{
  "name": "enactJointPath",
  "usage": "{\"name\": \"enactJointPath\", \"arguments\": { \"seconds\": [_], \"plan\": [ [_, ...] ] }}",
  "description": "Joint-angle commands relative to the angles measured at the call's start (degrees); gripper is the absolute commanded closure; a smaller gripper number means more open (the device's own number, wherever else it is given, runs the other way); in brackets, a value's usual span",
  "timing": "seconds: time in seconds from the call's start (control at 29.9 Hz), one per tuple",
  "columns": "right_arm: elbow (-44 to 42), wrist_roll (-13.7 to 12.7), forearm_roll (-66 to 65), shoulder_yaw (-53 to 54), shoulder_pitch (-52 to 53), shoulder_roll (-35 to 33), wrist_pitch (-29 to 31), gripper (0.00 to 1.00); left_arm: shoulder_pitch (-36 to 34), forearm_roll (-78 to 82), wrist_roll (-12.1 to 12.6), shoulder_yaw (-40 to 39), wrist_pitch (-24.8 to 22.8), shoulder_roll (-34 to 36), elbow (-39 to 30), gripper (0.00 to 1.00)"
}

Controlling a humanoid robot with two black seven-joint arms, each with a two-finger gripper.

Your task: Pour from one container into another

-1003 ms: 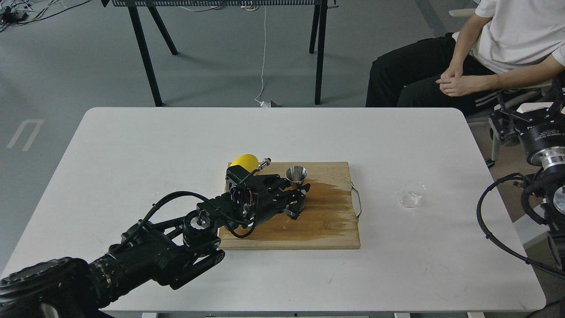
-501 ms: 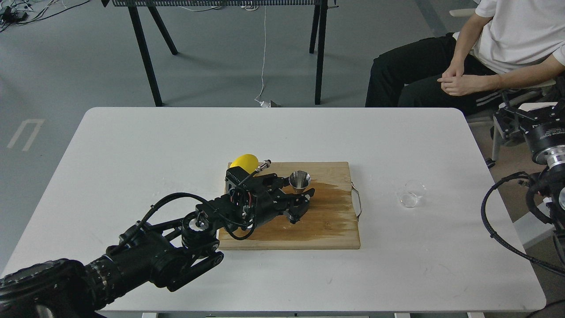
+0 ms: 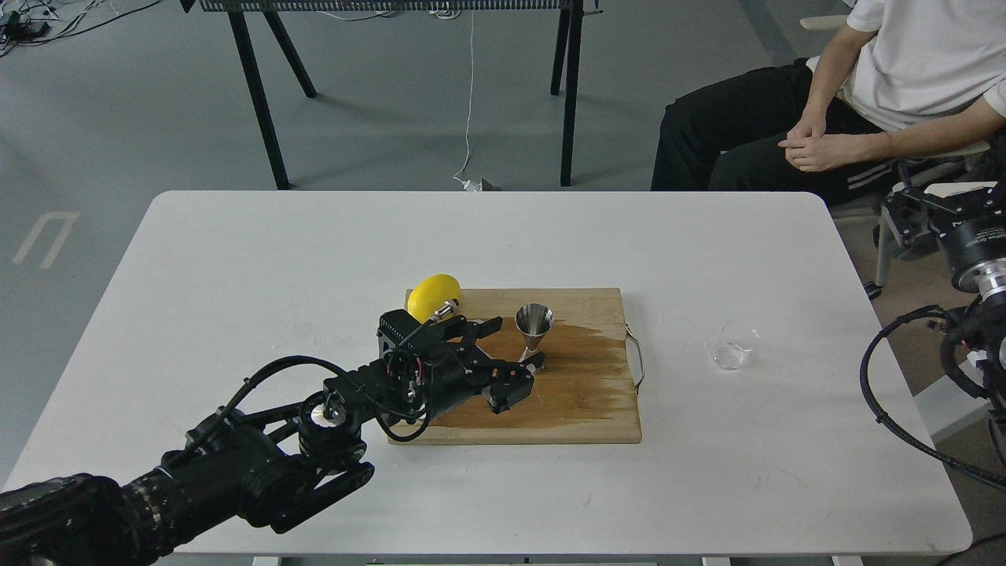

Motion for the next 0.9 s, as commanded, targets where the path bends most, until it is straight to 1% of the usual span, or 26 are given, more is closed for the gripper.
{"name": "enactJointPath", "arguments": {
  "seconds": [0.0, 0.07, 0.13, 0.2, 0.3, 0.37, 0.43, 0.53, 0.57, 0.8, 0.87],
  "plan": [
    [-0.17, 0.00, -0.12, -0.09, 0.08, -0.01, 0.00, 0.00, 1.67, 0.00, -2.45, -0.19, -0.09, 2.30, -3.54, 0.13],
    [-0.96, -0.09, -0.64, -0.97, 0.61, -0.18, 0.00, 0.00, 2.99, 0.00, -3.95, -0.28, 0.00, 4.31, -5.91, 0.13],
    [-1.49, -0.35, -0.73, -1.58, 1.05, -0.97, 0.00, 0.00, 3.34, 0.00, -4.13, -0.28, -0.18, 7.39, -9.16, 0.13],
    [-1.32, -0.44, -0.73, -2.72, 1.14, -3.51, 0.00, 0.00, 3.61, 0.00, -4.22, -0.28, -0.35, 11.07, -12.23, 0.11],
    [-1.40, -0.35, -0.73, -4.13, 1.23, -5.98, 0.00, 0.00, 4.05, 0.00, -4.48, -0.28, -0.27, 15.91, -15.14, 0.08],
    [-1.40, -0.35, -0.73, -4.05, 1.40, -6.33, 0.00, 0.00, 4.13, -2.89, -5.62, -0.45, -0.18, 18.64, -16.46, 0.08],
    [-1.49, -0.44, -0.56, -3.61, 1.23, -6.42, 0.00, 0.00, 4.13, -10.62, -8.60, -1.06, 0.08, 21.37, -17.26, 0.08],
    [-2.63, -0.35, -0.56, -3.34, 0.96, -6.77, 0.00, 0.00, 4.13, -25.63, -15.53, -4.83, 0.00, 24.00, -19.01, 0.08],
    [-3.07, -0.35, -0.56, -3.34, 0.96, -7.03, 0.00, 0.00, 4.13, -32.03, -16.93, -6.67, -0.09, 24.53, -19.11, 0.07],
    [-2.73, -0.44, 0.14, -3.43, -0.44, -7.74, 0.00, 0.00, 4.05, -67.56, -16.93, -14.42, -0.88, 24.28, -19.11, 0.01],
    [-1.76, -0.44, 0.58, -3.34, -1.75, -7.48, 0.00, 0.00, 3.43, -76.09, -16.93, -16.61, -2.63, 24.01, -18.85, 0.01]
  ]
}}
